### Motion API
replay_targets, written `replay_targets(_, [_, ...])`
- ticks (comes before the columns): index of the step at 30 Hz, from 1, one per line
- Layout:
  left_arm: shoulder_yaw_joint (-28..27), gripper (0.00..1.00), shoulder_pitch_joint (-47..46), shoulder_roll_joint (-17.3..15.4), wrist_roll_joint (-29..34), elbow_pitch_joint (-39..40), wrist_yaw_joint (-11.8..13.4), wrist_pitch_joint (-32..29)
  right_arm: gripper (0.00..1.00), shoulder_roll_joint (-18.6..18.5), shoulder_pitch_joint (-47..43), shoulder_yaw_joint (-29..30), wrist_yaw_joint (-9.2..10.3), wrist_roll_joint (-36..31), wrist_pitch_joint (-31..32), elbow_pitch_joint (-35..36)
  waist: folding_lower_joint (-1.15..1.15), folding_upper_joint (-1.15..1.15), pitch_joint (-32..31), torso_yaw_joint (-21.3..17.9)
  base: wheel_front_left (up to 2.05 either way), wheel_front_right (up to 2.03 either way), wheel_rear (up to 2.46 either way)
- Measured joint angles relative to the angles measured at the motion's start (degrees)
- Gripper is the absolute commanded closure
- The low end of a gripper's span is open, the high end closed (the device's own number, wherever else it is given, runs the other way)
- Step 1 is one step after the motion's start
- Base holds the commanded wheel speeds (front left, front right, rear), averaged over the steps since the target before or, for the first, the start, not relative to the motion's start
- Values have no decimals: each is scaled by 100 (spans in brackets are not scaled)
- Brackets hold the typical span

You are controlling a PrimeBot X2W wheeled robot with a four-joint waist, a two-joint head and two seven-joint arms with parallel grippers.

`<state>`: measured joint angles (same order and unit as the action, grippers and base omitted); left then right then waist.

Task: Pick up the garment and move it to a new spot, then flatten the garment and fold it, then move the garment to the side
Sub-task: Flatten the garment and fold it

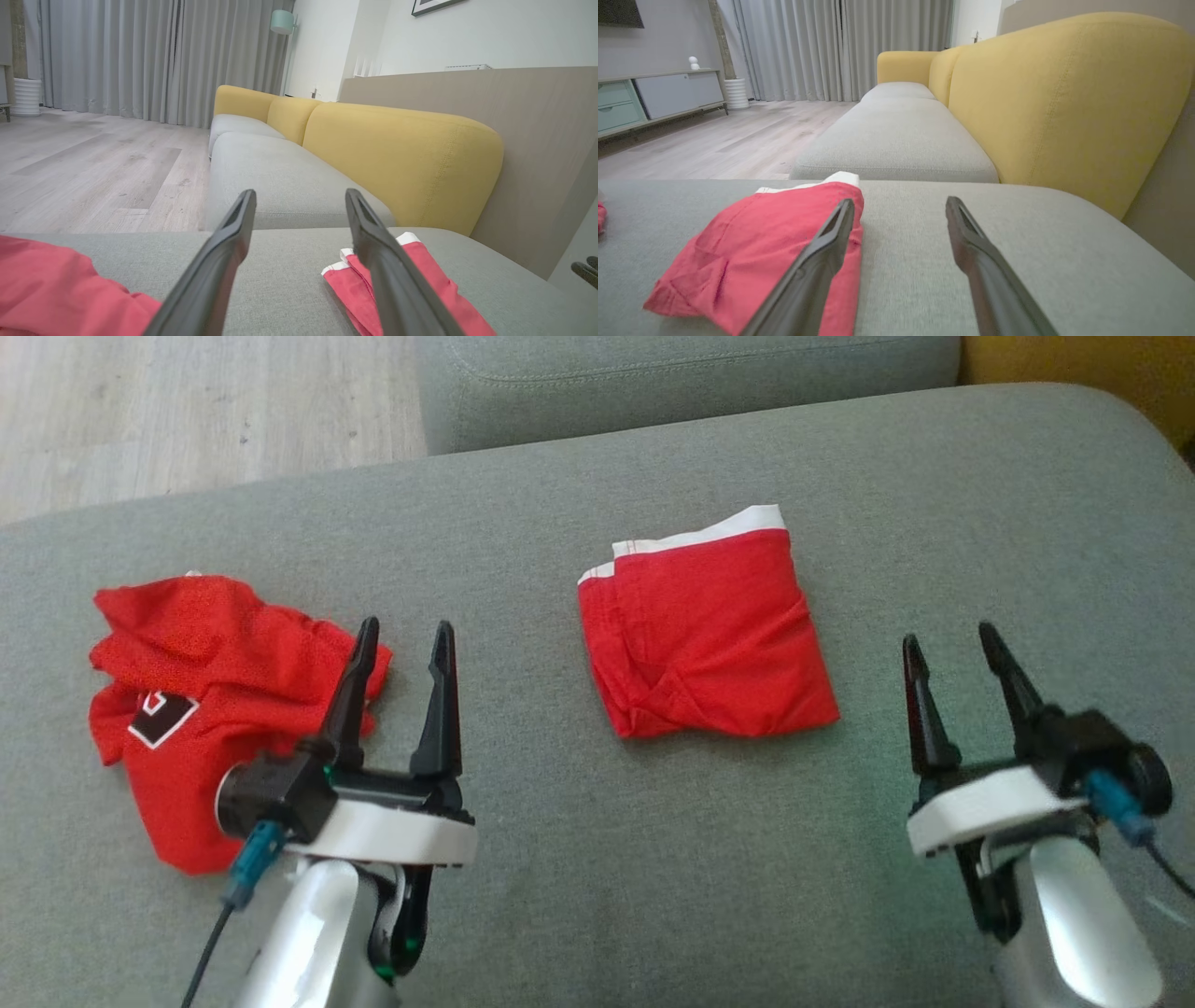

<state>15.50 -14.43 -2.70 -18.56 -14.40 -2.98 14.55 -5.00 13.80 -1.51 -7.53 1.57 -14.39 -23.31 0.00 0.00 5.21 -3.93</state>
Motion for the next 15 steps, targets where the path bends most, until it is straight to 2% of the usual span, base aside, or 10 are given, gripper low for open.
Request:
replay_targets(5, [-18,0,183,1,20,-1,-14,0,0,100,-175,130,0,-121,0,153,0,0,21,-12,0,0,0])
replay_targets(6, [-15,0,213,1,44,-2,-47,0,18,110,-166,152,0,-133,0,202,0,0,35,0,0,0,0])
replay_targets(7, [-10,0,216,1,45,-1,-58,0,84,119,-153,164,0,-141,0,229,0,0,55,17,0,0,0])
replay_targets(8, [7,0,198,1,38,19,-58,-1,100,134,-134,166,0,-142,0,237,0,0,114,59,0,0,0])
replay_targets(15, [218,0,37,2,19,99,-56,0,100,152,498,153,0,-90,192,-88,0,0,499,308,0,0,0])
